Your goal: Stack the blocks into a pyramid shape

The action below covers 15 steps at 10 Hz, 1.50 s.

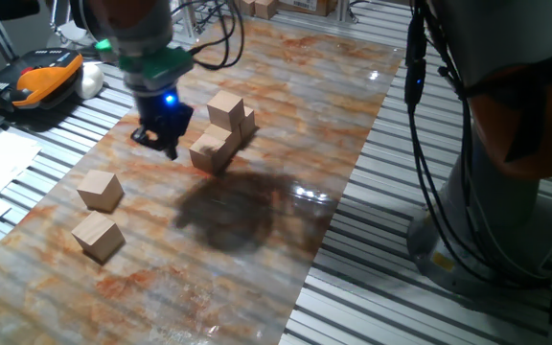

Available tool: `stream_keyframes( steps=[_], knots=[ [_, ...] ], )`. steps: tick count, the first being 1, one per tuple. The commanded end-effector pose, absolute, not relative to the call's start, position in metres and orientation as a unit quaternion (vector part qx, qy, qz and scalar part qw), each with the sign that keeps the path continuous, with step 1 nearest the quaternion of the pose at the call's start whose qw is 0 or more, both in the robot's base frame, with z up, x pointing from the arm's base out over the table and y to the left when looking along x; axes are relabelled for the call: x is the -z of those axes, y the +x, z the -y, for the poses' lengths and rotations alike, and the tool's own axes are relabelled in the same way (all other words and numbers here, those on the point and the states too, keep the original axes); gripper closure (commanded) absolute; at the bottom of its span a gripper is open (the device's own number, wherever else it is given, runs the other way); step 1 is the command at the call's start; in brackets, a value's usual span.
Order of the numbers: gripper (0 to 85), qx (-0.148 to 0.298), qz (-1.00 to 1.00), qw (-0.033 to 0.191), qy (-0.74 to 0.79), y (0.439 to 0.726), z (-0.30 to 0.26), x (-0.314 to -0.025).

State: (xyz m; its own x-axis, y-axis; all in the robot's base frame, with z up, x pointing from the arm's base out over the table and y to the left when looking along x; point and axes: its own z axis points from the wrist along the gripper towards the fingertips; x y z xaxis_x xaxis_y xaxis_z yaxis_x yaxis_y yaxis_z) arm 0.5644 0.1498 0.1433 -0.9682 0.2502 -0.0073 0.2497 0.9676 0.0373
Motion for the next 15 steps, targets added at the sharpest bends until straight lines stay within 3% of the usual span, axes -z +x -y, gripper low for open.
stream_keyframes(
  steps=[1, 11, 15],
  knots=[
    [85.0, -0.017, -0.991, 0.005, 0.131, 0.568, -0.159, -0.148],
    [85.0, 0.001, -0.994, 0.008, 0.109, 0.596, -0.233, -0.161],
    [85.0, -0.006, -0.994, 0.015, 0.107, 0.611, -0.247, -0.149]
  ],
)
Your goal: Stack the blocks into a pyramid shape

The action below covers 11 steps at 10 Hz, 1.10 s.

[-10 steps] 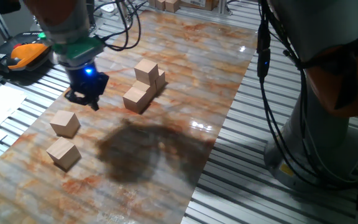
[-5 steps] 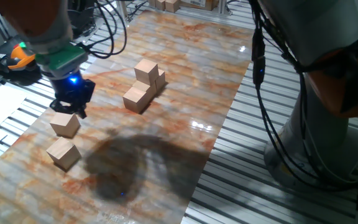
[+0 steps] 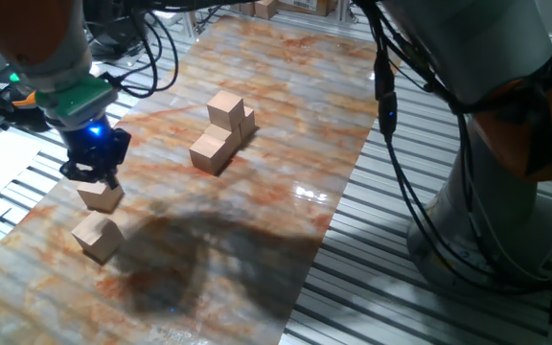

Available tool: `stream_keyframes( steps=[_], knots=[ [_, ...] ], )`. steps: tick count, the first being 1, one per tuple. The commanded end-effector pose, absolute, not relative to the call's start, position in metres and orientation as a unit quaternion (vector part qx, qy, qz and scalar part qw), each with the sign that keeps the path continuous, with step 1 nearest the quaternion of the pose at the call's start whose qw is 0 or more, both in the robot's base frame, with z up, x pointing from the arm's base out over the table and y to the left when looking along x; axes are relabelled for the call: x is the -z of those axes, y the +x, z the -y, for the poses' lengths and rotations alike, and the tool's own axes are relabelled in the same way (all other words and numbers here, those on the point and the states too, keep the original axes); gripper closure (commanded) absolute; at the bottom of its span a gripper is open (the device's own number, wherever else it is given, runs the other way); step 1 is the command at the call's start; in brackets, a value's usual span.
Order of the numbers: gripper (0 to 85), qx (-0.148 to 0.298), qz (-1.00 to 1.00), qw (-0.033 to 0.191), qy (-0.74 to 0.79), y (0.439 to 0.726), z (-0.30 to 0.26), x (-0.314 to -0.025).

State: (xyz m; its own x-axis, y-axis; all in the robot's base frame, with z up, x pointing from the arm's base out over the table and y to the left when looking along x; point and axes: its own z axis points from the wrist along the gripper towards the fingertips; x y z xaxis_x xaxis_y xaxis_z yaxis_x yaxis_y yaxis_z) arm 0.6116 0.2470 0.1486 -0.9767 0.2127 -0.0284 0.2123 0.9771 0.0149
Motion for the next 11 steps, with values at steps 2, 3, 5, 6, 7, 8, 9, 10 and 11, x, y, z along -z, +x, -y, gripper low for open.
stream_keyframes(
  steps=[2, 3, 5, 6, 7, 8, 9, 10, 11],
  knots=[
    [85.0, -0.002, -0.994, 0.019, 0.105, 0.614, -0.253, -0.142],
    [85.0, -0.003, -0.994, 0.022, 0.108, 0.615, -0.258, -0.139],
    [85.0, 0.001, -0.993, 0.023, 0.117, 0.619, -0.272, -0.136],
    [85.0, 0.003, -0.993, 0.023, 0.12, 0.621, -0.278, -0.133],
    [85.0, 0.002, -0.993, 0.023, 0.119, 0.622, -0.282, -0.131],
    [85.0, 0.007, -0.993, 0.022, 0.114, 0.624, -0.285, -0.13],
    [85.0, 0.008, -0.994, 0.019, 0.11, 0.625, -0.288, -0.129],
    [85.0, 0.008, -0.994, 0.019, 0.107, 0.626, -0.29, -0.128],
    [85.0, 0.008, -0.995, 0.017, 0.099, 0.627, -0.292, -0.128]
  ],
)
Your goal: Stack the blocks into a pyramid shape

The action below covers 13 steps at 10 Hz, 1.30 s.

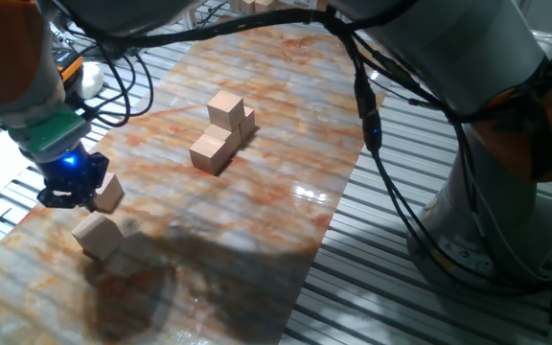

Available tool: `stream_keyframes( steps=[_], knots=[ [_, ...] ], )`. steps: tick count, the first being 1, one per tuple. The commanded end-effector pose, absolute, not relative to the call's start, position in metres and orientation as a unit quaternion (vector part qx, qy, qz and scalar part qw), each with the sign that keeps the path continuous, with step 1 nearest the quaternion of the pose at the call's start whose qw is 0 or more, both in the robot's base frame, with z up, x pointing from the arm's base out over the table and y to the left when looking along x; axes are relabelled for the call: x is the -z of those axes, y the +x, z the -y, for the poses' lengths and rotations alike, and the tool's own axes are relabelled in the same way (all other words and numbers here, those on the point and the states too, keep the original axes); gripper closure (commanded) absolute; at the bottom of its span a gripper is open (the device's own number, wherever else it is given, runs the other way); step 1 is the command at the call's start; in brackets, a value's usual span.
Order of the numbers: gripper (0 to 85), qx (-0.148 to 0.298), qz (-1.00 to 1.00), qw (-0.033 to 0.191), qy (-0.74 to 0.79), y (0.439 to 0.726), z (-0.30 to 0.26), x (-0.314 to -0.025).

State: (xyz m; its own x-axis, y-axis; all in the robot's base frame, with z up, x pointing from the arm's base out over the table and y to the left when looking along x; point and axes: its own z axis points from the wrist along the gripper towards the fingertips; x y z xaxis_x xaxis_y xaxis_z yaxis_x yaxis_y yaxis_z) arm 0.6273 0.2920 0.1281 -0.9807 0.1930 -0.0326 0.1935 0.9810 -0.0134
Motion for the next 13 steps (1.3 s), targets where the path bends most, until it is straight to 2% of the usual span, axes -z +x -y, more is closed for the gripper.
stream_keyframes(
  steps=[1, 4, 5, 9, 10, 13],
  knots=[
    [85.0, 0.009, -0.996, 0.012, 0.084, 0.6275, -0.2925, -0.1273],
    [85.0, 0.009, -0.998, 0.004, 0.063, 0.6272, -0.2943, -0.1264],
    [68.0, 0.02, -0.997, 0.003, 0.069, 0.6272, -0.2959, -0.1264],
    [68.0, 0.036, -0.995, 0.005, 0.09, 0.6271, -0.3016, -0.1261],
    [51.0, 0.041, -0.994, 0.007, 0.097, 0.6278, -0.3016, -0.1241],
    [51.0, 0.049, -0.993, 0.014, 0.109, 0.6279, -0.3022, -0.1224]
  ],
)
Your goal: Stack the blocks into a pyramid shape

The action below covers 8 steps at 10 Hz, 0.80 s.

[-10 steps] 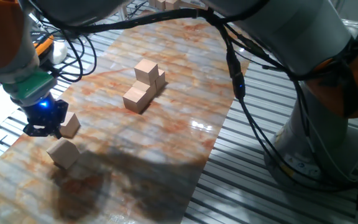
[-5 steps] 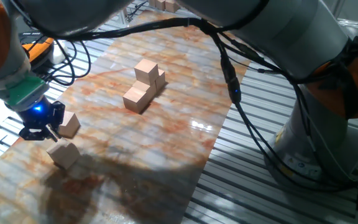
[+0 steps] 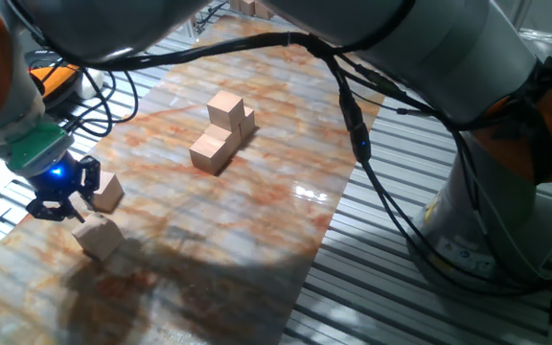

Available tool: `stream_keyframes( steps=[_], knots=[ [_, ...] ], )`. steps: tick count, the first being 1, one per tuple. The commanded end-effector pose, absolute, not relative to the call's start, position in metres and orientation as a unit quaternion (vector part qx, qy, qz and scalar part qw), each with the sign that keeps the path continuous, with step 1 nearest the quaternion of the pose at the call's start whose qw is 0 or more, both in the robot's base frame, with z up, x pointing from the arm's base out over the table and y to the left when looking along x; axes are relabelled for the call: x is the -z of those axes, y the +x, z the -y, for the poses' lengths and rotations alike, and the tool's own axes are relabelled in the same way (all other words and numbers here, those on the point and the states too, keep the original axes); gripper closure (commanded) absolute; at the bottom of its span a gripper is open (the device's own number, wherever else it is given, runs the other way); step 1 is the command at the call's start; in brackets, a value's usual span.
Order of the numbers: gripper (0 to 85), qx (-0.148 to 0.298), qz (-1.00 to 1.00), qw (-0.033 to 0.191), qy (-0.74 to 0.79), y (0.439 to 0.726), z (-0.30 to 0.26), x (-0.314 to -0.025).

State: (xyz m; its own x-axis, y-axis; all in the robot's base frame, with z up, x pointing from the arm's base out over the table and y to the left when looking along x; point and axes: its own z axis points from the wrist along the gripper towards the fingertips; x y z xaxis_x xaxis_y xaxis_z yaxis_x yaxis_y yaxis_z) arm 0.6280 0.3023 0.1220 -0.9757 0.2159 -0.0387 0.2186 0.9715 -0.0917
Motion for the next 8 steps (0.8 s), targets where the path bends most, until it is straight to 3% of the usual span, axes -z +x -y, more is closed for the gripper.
stream_keyframes(
  steps=[1, 5, 6, 8],
  knots=[
    [51.0, 0.045, -0.993, 0.015, 0.111, 0.6287, -0.3018, -0.1212],
    [51.0, 0.027, -0.994, -0.007, 0.104, 0.6324, -0.2989, -0.1186],
    [34.0, 0.027, -0.994, -0.015, 0.103, 0.6336, -0.2982, -0.1191],
    [34.0, 0.022, -0.993, -0.014, 0.113, 0.6339, -0.298, -0.1193]
  ],
)
